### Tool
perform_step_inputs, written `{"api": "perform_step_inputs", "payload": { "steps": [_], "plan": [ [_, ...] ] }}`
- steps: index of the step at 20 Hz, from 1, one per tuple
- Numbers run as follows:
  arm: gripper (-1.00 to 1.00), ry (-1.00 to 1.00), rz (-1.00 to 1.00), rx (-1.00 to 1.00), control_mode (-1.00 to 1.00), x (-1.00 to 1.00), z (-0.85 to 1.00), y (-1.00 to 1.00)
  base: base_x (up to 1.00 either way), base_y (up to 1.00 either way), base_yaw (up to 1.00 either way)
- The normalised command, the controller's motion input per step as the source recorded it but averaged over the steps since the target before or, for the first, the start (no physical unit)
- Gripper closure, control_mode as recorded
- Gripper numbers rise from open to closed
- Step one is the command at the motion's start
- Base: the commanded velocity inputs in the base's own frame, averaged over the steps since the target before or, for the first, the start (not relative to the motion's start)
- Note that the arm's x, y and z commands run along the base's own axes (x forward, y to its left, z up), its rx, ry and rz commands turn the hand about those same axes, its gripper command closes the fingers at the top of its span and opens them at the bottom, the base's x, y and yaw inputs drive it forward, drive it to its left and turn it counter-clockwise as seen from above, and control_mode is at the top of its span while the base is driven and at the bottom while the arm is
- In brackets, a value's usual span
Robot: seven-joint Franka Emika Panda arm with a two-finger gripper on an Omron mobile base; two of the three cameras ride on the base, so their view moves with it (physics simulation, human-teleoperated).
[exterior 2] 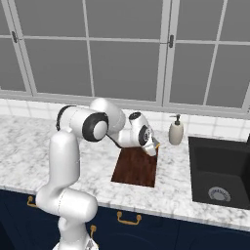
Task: Pick up the sponge from the counter and clean the cutting board by briefly scrubbing or pressing down on the cutting board. Once finished, release the sponge.
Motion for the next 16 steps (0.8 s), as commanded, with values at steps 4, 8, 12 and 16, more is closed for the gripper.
{"api": "perform_step_inputs", "payload": {
  "steps": [4,8,12,16],
  "plan": [
    [1.00,-0.06,0.01,-0.08,-1.00,-0.16,-0.61,0.92,0.00,0.00,0.00],
    [1.00,0.04,0.08,-0.13,-1.00,0.02,-0.20,0.75,0.00,0.00,0.00],
    [1.00,0.20,0.15,-0.10,-1.00,-0.09,-0.08,0.60,0.00,0.00,0.00],
    [1.00,0.06,0.17,-0.07,-1.00,-0.44,-0.34,0.48,0.00,0.00,0.00]
  ]
}}
